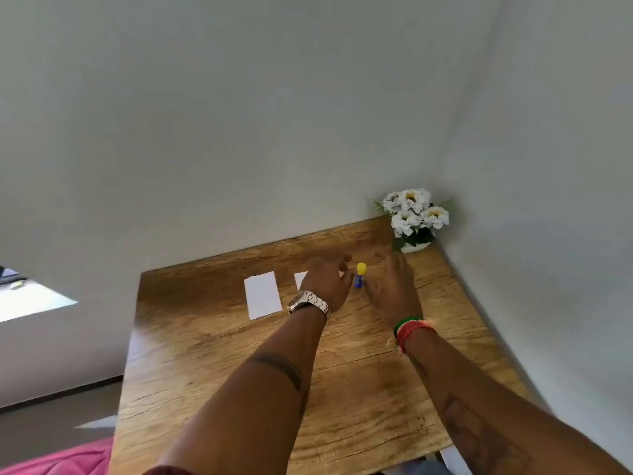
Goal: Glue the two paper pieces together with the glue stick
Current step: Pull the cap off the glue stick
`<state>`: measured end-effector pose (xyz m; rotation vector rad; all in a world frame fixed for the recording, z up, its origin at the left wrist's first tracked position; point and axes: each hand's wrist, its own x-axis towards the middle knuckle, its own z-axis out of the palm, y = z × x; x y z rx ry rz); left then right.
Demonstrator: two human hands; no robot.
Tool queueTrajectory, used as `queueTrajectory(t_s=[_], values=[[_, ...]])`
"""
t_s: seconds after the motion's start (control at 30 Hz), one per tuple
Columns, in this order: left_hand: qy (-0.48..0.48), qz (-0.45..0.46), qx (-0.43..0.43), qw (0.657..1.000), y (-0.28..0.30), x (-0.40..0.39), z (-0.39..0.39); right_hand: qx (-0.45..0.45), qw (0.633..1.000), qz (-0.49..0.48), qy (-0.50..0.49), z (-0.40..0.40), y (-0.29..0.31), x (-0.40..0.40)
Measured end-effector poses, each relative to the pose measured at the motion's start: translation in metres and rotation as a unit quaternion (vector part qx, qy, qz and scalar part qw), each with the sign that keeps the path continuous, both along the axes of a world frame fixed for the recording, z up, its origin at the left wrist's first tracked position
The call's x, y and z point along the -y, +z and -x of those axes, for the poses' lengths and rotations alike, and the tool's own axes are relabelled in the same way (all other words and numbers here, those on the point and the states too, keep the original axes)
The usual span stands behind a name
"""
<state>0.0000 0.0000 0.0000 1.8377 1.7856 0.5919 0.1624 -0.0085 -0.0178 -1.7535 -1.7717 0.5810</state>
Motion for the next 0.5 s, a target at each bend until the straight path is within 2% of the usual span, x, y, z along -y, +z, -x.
queueTrajectory(t_s=[0.13, 0.27, 0.37, 0.5], values=[[0.018, 0.041, 0.072, 0.996, -0.024, -0.004, -0.016, -0.04, 0.997, 0.064, 0.021, -0.001, -0.03, -0.002], [0.087, 0.025, 0.201, 0.975, -0.046, -0.008, -0.028, -0.086, 0.995, 0.016, 0.049, 0.006, -0.053, -0.014], [0.111, -0.004, 0.308, 0.945, -0.053, -0.007, -0.03, -0.122, 0.991, -0.028, 0.046, 0.015, -0.06, -0.017], [0.104, -0.049, 0.433, 0.894, -0.05, -0.014, -0.024, -0.225, 0.969, -0.086, 0.052, 0.031, -0.06, -0.017]])
